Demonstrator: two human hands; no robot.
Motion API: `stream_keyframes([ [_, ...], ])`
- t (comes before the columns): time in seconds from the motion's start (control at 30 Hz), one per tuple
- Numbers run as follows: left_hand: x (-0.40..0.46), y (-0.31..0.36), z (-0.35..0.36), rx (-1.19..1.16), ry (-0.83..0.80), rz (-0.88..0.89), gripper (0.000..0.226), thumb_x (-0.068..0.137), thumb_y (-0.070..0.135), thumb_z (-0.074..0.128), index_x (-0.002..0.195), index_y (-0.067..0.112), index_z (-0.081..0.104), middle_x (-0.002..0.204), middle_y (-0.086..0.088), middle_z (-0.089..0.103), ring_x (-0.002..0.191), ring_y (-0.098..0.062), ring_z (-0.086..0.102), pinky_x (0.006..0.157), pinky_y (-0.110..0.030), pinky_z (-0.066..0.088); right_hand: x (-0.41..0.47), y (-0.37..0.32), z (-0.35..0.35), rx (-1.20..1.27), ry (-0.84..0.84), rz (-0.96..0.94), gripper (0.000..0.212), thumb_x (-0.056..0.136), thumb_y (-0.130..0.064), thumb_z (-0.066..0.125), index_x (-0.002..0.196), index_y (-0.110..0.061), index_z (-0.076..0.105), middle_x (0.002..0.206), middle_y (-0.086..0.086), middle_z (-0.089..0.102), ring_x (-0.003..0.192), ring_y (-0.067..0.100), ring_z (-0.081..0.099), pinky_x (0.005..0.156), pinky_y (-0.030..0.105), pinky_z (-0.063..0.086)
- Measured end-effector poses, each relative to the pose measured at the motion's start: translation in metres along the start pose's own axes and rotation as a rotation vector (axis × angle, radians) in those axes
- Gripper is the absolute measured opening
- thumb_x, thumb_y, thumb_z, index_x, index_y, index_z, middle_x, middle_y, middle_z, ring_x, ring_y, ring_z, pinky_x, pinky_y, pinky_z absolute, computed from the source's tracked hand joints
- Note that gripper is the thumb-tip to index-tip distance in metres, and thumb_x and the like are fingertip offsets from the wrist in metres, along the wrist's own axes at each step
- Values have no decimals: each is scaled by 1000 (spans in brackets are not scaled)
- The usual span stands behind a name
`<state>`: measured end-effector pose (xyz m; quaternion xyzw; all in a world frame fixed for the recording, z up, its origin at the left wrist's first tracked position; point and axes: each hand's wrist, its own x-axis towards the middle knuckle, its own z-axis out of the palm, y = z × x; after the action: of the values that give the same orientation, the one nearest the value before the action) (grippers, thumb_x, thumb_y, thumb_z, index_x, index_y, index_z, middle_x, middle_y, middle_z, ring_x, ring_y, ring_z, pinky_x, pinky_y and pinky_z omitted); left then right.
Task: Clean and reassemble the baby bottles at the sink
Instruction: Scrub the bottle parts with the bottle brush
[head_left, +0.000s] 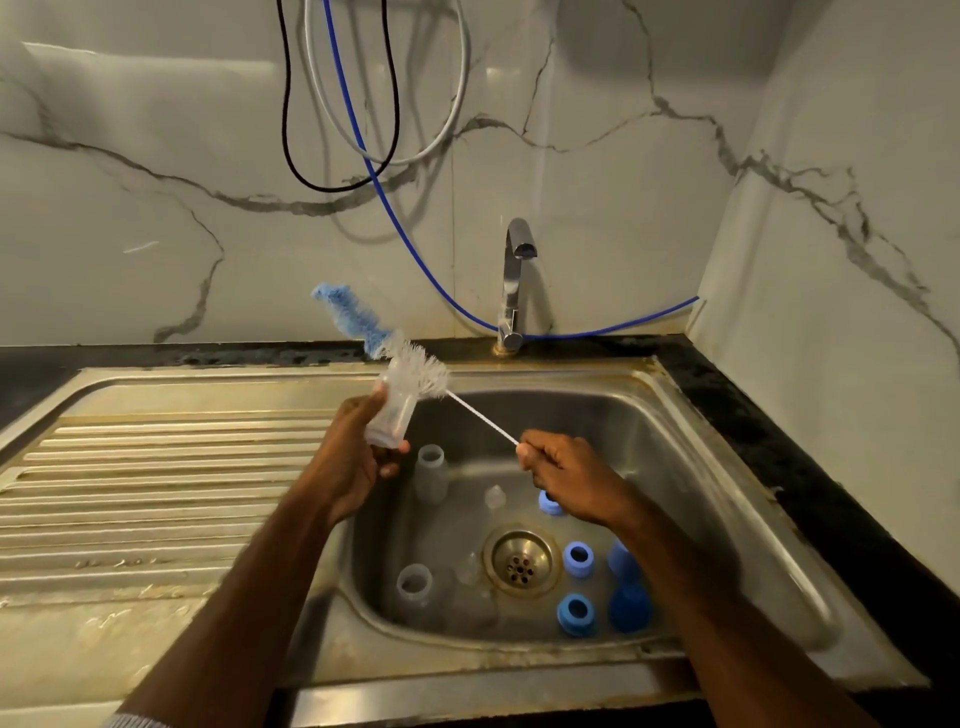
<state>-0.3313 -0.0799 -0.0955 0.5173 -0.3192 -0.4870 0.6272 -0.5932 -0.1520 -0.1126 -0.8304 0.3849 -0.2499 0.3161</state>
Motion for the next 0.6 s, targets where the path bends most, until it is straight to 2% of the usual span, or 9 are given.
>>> stream_keyframes([
  [0.1, 0, -2, 3, 42, 29, 51, 74, 75, 45, 78, 133, 11, 48, 100, -17, 65, 65, -17, 60, 51, -26, 44, 2, 6, -2, -88, 0, 28, 29, 103, -37, 46, 77, -24, 52, 60, -7, 53, 54, 4, 47, 58, 28, 42],
  [0.27, 2, 0, -7, -50, -62, -35, 53, 88, 50, 65, 125, 12, 61, 97, -13, 69, 72, -19, 66, 52, -26, 48, 1, 16, -16, -67, -15, 123, 34, 104, -35, 45, 74, -21, 52, 65, -4, 53, 57, 4, 46, 61, 27, 43],
  [0.4, 0, -9, 8, 5, -168, -24, 46, 92, 40, 65, 125, 8, 64, 93, -10, 70, 72, -17, 68, 52, -27, 46, 4, 1, -2, -172, 99, 51, 36, 105, -40, 40, 74, -24, 49, 64, -4, 55, 60, 11, 51, 64, 39, 47],
  [0.5, 2, -4, 4, -21, -94, 37, 41, 90, 37, 67, 116, 5, 67, 91, -10, 73, 71, -19, 70, 55, -27, 48, 5, 1, -5, -217, 132, 62, 36, 105, -42, 39, 76, -22, 49, 64, -3, 56, 61, 14, 54, 62, 38, 45],
  [0.6, 3, -3, -8, 14, -48, 59, 31, 87, 37, 69, 104, 12, 73, 93, -10, 75, 75, -21, 73, 60, -27, 53, 2, 12, -16, -217, 134, 114, 38, 104, -43, 40, 75, -21, 50, 62, -3, 54, 58, 11, 50, 62, 36, 43],
])
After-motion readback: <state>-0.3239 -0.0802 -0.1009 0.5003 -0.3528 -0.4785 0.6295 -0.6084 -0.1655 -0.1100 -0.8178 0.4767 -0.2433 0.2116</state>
